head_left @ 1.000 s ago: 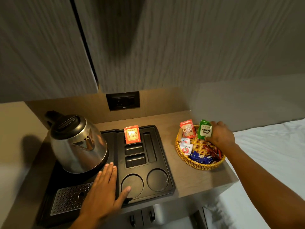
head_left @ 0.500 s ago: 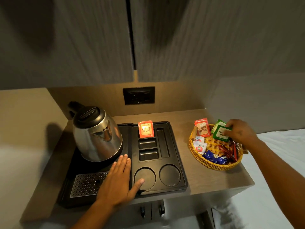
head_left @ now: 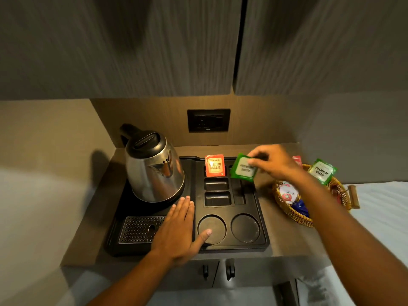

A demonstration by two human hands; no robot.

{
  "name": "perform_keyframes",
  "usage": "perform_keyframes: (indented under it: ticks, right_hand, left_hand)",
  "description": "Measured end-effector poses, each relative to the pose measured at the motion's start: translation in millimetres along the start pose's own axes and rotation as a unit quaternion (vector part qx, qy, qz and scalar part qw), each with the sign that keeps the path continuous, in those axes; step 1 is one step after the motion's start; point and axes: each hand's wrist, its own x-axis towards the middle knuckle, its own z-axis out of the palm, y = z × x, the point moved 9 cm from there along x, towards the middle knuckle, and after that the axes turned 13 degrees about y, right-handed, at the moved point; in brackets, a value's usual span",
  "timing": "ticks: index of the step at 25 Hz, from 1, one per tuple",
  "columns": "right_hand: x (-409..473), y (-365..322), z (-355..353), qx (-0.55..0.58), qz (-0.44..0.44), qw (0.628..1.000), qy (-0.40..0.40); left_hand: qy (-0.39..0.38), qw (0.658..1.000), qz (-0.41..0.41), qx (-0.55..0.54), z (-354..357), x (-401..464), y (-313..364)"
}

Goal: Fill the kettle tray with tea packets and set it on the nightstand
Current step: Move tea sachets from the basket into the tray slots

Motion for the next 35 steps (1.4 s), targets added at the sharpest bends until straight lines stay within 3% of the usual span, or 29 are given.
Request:
perform_keyframes:
  ticks: [4, 11, 14, 16, 18, 19, 21, 24, 35]
  right_hand:
    - [25, -6, 96, 0.002, 0.027, 0.999, -0.041]
    - [43, 9, 123, -0.071, 0.028, 0.994, -0.072]
    - [25, 20, 71, -0.061, 0.01, 0.997, 0.048]
    - [-2, 49, 10, -0.073, 0.008, 0.981, 0.177]
    - [-33, 90, -43, -0.133, 0.033, 0.961, 0.238]
    - [-42, 109, -55, -0.174, 0.061, 0.958, 0.221]
    - [-51, 142, -52, -0.246, 0.118, 0.955, 0.112]
    - [-44, 148, -28, -0.232, 0.115, 0.966, 0.016]
    - [-43, 137, -44, -0.208, 0.135, 0.969, 0.022]
  left_hand:
    - [0.004, 1.0, -0.002, 0.003, 1, -1, -2]
    - [0.016, 1.0, 0.0, -0.005, -2, 0, 0]
    - [0.017, 1.0, -0.003, -0.009, -1, 1, -1]
    - [0.02, 1.0, -0.007, -0.009, -1, 1, -3]
    - [0.019, 1.0, -0.003, -0.011, 0, 1, -2]
    - [0.017, 1.0, -0.001, -0.009, 1, 0, -2]
    - [0.014, 1.0, 0.004, -0.002, 0, 0, -1]
    - [0.012, 1.0, 0.005, 0.0, 0, 1, -1]
    - [0.022, 1.0, 0.003, -0.003, -3, 0, -1]
